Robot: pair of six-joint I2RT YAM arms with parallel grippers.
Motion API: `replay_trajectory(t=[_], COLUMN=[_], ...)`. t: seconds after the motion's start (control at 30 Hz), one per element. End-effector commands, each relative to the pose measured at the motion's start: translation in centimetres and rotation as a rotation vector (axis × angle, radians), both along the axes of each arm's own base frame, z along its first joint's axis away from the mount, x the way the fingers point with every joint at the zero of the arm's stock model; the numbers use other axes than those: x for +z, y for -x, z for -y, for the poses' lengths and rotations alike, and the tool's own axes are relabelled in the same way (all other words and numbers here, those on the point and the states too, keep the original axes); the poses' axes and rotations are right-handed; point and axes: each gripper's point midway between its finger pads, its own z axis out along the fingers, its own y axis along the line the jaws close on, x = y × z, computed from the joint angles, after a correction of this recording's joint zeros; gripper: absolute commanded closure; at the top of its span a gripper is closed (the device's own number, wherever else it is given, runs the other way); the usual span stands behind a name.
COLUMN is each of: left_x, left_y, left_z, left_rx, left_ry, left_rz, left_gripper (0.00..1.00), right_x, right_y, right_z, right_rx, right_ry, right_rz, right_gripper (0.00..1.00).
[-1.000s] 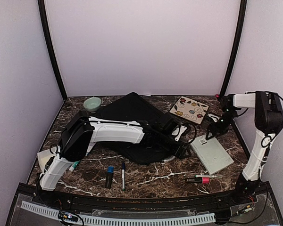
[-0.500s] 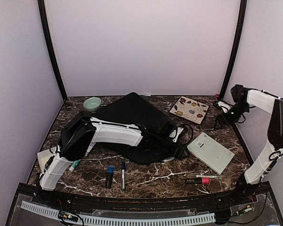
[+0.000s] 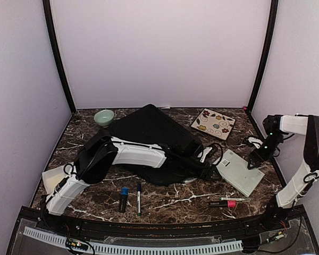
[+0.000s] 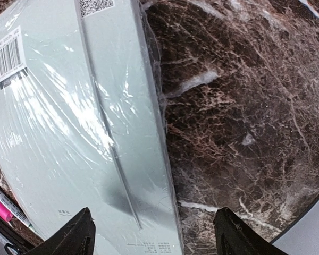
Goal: Pack the student bag
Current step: Move the book to the center of the board.
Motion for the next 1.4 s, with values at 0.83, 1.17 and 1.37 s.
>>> replay_trajectory(t=[0.83, 1.17, 1.37], left_x=[4.2, 9.3, 10.6], left_y=[-8.1, -7.4, -6.8], left_z=[3.1, 2.8, 3.4], left_rx=[0.222, 0.242, 0.246], left_ry=[0.105, 0.2, 0.238], left_rz=[0.057, 0.101, 0.117], left_gripper=[0.23, 0.24, 0.24], right_x=[0.6, -1.6, -3.0], right_y=[-3.0, -3.2, -2.3], right_z=[-11.7, -11.0, -10.4], right_rx=[0.153, 0.102, 0.094], right_ry=[-0.415, -0.35, -0.317], right_rz=[-0.013, -0.029, -0.085], right_gripper=[0.56, 0.57, 0.5])
